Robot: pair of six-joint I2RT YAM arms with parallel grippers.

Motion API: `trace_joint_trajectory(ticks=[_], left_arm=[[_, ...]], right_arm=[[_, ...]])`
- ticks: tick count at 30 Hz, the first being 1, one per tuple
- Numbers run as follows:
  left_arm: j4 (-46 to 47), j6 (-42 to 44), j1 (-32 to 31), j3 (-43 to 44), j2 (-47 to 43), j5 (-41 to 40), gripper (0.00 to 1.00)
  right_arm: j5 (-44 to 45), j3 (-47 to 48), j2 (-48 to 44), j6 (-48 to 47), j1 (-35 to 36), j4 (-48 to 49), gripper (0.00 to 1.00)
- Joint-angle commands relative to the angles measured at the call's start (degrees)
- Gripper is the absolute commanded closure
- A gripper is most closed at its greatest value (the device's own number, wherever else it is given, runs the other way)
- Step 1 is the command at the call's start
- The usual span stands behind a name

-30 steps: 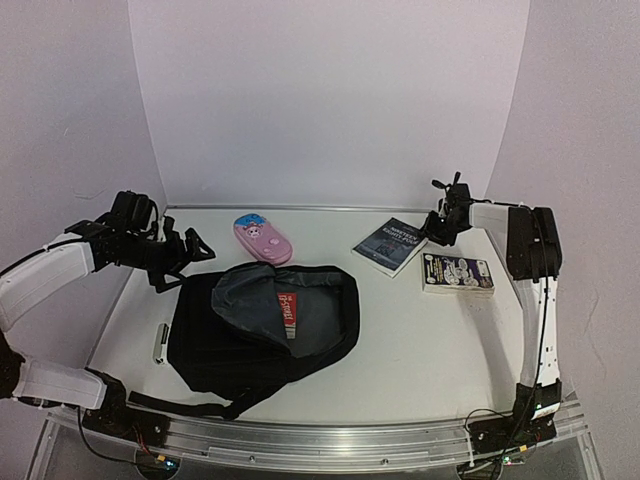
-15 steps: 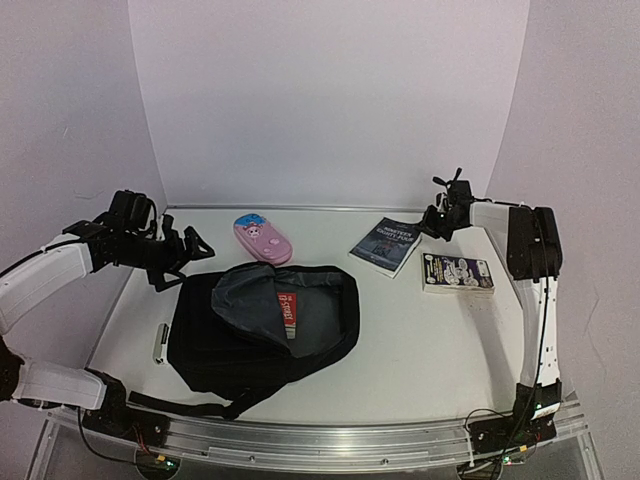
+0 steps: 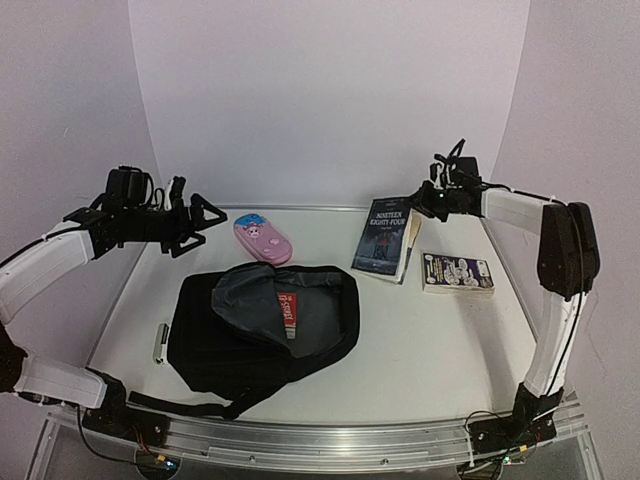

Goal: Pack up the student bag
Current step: Pick up the book from the center of the board.

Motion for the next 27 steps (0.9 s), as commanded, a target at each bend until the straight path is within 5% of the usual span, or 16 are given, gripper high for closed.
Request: trace_joint_trajectory(ticks=[1,11,27], left_arm=[[8.5,3.0,0.2,5.7,2.8,8.3,0.05],[17.8,3.5,-4.5,11.1,9.6,13.8,0.07],[23.6,3.8,-10.0,12.8,16.9,16.7,0.04]], right_arm=[[-0.3,-0.4,-10.3,0.5,3.3,7.3,1.00],[-1.2,3.5,-20.5,2.3,13.4,6.6,1.00],[-4.1,7.4,-23.5,8.9,29.5,13.6,1.00]])
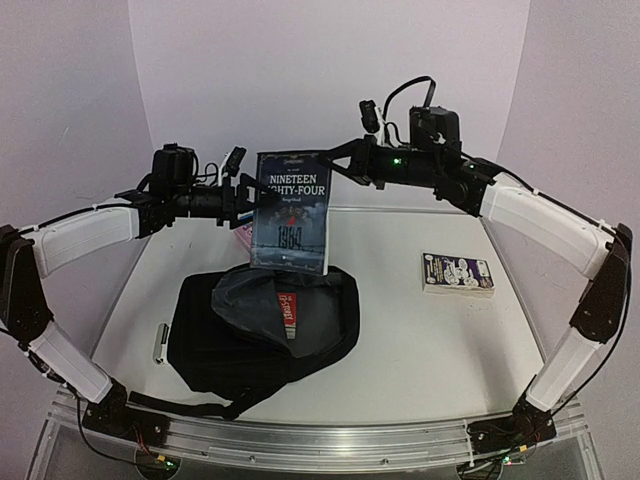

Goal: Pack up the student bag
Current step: Pick up the book from the center of the board.

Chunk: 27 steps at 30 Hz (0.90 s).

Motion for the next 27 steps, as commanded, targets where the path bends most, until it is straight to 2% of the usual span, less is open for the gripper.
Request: trace_joint_trajectory(ticks=[1,2,4,8,11,15,16,17,18,19,20,21,22,27], left_arm=[[4.2,0.7,-0.7,0.9,-0.6,1.9,0.06],[4.8,0.6,-0.8,0.3,-0.9,2.5,0.10],[7.0,-0.1,-0.9,-1.2,-1.7,4.2,0.29],[13.5,-2.5,-0.9,-5.1,-3.6,7.6,0.74],[13.9,-2.6,-0.9,-6.4,-4.6,8.3,0.99],[10.9,-0.8,-0.9,-7.3,-5.7,9.2,1.00],[9.5,0.1,-0.9,-7.2,-5.9,9.7,1.00],[7.6,1.1,-0.9,-6.9,-6.0,10.1,1.00],[5.2,2.4,-0.9,-6.4,-6.0,10.6,1.00],[1.9,4.5,-0.9,-5.6,-5.9,11.1,1.00],[-2.2,6.4,-0.9,-4.7,-5.8,11.8,1.00],[-5.8,8.0,-1.1,-3.9,-5.7,12.4,1.00],[-8.6,9.6,-1.3,-3.2,-5.7,12.9,1.00],[-18.2,15.8,-3.5,0.2,-5.3,17.3,1.00]], right_arm=[[-1.6,4.1,-4.4,3.6,1.2,11.9,1.00],[-1.5,3.9,-4.5,3.7,1.2,12.1,1.00],[-0.8,3.2,-4.8,3.6,1.3,12.2,1.00],[2.1,0.6,-5.5,3.5,1.3,12.2,1.00],[3.3,-2.2,-6.3,3.6,1.3,11.8,1.00],[4.3,-6.1,-8.2,1.0,1.3,9.2,1.00],[5.8,-6.2,-8.6,-0.8,1.3,6.9,0.93],[7.4,-6.3,-9.2,-2.7,1.3,4.0,0.79],[9.2,-6.2,-9.8,-4.9,1.3,0.7,0.56],[10.7,-5.8,-10.1,-7.6,1.3,-3.2,0.24],[10.5,-5.0,-10.2,-9.8,1.3,-6.9,0.08],[9.6,-4.1,-10.2,-11.8,1.3,-10.4,0.03],[8.2,-3.0,-10.0,-13.7,1.3,-13.6,0.02],[4.3,1.1,-8.7,-21.1,1.5,-27.3,0.02]])
